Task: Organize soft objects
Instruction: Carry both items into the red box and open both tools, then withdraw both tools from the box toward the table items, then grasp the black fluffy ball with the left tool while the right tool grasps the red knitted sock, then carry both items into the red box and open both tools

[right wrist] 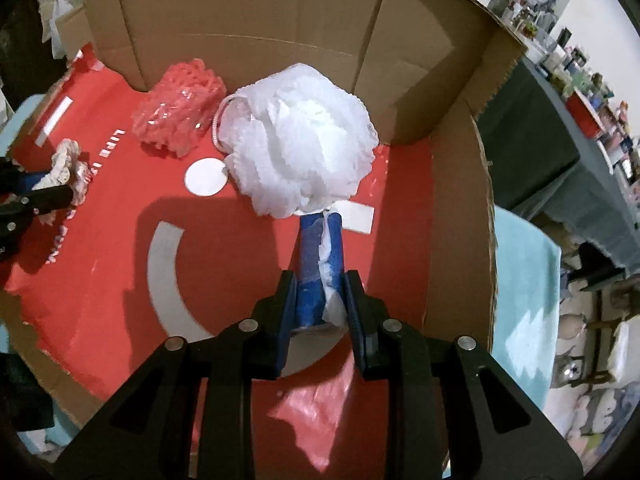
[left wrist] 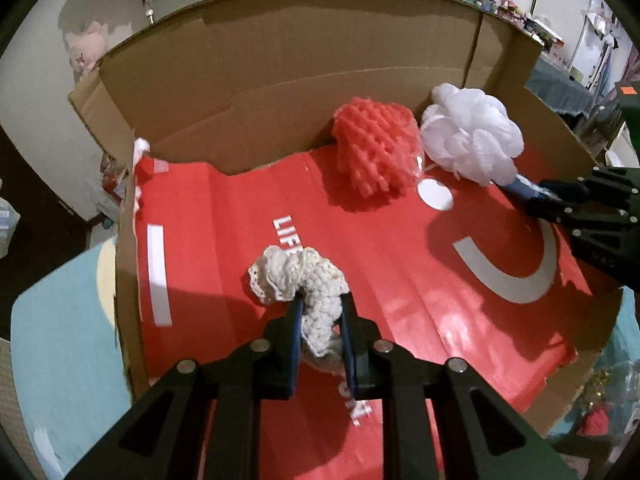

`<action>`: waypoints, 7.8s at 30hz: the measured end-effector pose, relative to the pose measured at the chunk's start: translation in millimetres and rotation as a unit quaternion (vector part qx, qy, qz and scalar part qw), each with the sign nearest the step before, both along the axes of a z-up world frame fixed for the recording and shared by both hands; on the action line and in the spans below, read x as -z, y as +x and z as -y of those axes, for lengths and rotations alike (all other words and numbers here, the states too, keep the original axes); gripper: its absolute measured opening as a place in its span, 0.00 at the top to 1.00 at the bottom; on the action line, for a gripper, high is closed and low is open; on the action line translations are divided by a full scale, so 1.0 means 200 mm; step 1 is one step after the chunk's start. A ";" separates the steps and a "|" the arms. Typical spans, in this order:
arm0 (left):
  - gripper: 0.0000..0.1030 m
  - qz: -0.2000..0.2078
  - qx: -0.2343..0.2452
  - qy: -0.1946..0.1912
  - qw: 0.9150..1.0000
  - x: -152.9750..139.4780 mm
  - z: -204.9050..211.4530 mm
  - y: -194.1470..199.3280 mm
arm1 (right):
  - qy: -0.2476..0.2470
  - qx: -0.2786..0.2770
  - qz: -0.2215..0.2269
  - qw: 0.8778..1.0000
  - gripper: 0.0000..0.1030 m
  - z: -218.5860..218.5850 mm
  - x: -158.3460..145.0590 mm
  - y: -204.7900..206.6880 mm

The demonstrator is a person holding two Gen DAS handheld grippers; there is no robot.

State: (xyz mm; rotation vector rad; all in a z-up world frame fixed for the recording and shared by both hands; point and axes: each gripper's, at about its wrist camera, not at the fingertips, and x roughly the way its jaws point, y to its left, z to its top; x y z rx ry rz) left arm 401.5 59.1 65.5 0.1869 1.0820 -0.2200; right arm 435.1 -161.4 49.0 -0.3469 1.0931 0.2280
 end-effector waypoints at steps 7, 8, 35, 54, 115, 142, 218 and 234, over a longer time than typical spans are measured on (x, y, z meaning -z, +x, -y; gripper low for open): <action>0.82 -0.003 -0.006 0.002 1.000 0.01 -0.01 0.04 | -0.007 0.001 0.001 1.000 0.77 0.00 0.02 0.04; 0.82 -0.003 -0.006 0.004 1.000 0.01 -0.01 0.04 | -0.011 -0.002 0.001 1.000 0.77 0.00 0.02 0.04; 0.17 0.115 -0.006 -0.033 0.993 -0.37 0.06 -0.34 | -0.041 -0.037 0.057 0.997 0.39 -0.11 -0.15 -0.22; 0.00 0.278 -0.018 -0.103 0.955 -0.80 0.08 -1.31 | 0.115 -0.038 0.220 0.968 0.11 0.03 -0.83 -1.17; 0.01 0.204 -0.064 -0.122 0.969 0.06 0.35 -1.63 | 0.195 0.072 0.178 0.962 0.04 0.33 0.00 -1.69; 0.71 0.103 0.023 -0.163 0.981 0.09 0.34 -1.41 | 0.290 0.013 0.058 0.955 0.65 0.34 0.06 -1.39; 0.72 0.152 0.050 -0.080 0.984 -0.02 -0.36 -1.23 | 0.221 -0.008 0.065 0.973 0.65 0.65 -0.03 -1.24; 0.72 0.155 0.114 -0.046 0.980 -0.12 -0.30 -1.04 | 0.115 -0.082 0.094 0.985 0.65 0.51 -0.18 -1.05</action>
